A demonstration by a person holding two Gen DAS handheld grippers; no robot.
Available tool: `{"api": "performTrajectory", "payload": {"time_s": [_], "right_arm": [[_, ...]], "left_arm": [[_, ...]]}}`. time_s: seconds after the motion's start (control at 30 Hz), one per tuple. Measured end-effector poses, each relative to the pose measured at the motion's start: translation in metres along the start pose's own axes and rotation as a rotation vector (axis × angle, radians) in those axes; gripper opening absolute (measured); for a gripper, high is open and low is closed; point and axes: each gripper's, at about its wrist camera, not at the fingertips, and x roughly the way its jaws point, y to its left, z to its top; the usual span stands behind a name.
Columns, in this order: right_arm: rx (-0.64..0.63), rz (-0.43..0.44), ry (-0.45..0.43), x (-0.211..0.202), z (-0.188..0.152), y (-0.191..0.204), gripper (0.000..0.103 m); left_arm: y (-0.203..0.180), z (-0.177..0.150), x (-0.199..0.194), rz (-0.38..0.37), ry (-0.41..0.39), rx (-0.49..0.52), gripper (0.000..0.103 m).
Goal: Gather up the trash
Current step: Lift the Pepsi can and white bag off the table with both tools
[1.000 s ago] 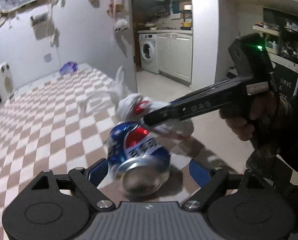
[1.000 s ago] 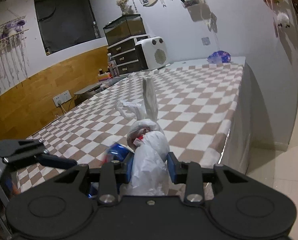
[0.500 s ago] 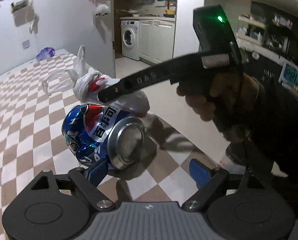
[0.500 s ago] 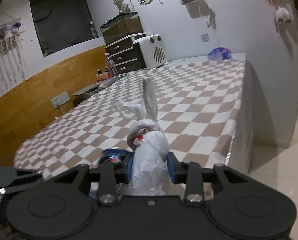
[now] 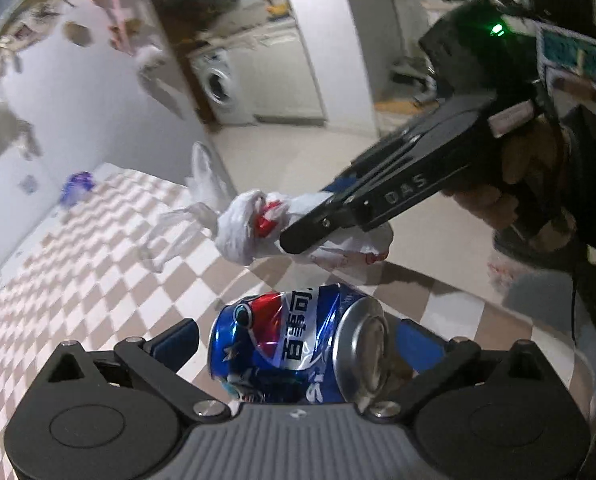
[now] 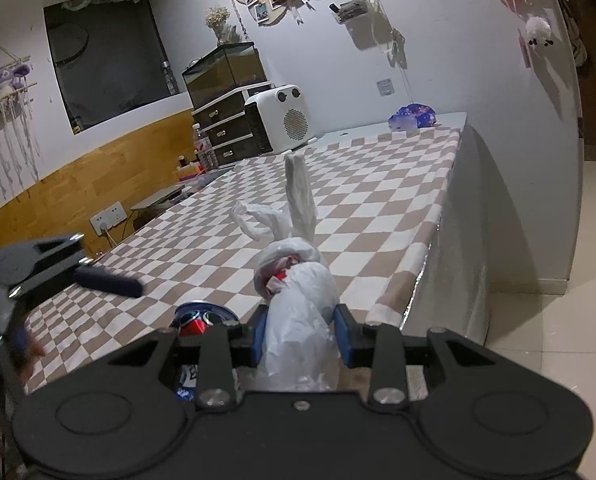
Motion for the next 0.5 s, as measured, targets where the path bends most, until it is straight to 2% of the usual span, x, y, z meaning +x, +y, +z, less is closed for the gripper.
{"api": "performTrajectory", "payload": {"time_s": [0.13, 0.33, 0.4, 0.47, 0.5], "right_arm": [[0.004, 0.021, -0.003, -0.001, -0.002, -0.002, 0.036], [-0.001, 0.047, 0.009, 0.005, -0.004, -0.002, 0.036], [-0.003, 0.052, 0.013, 0.008, -0.004, -0.002, 0.036], [-0.003, 0.055, 0.017, 0.011, -0.004, -0.001, 0.036], [-0.003, 0.054, 0.019, 0.011, -0.004, -0.001, 0.036]], "left_arm": [[0.020, 0.010, 0.017, -0.019, 0.037, 0.005, 0.103], [0.038, 0.007, 0.032, -0.113, 0.071, -0.046, 0.103], [0.041, 0.005, 0.036, -0.130, 0.076, -0.074, 0.103], [0.043, 0.003, 0.038, -0.151, 0.072, -0.131, 0.096], [0.044, 0.003, 0.038, -0.141, 0.069, -0.169, 0.096]]}}
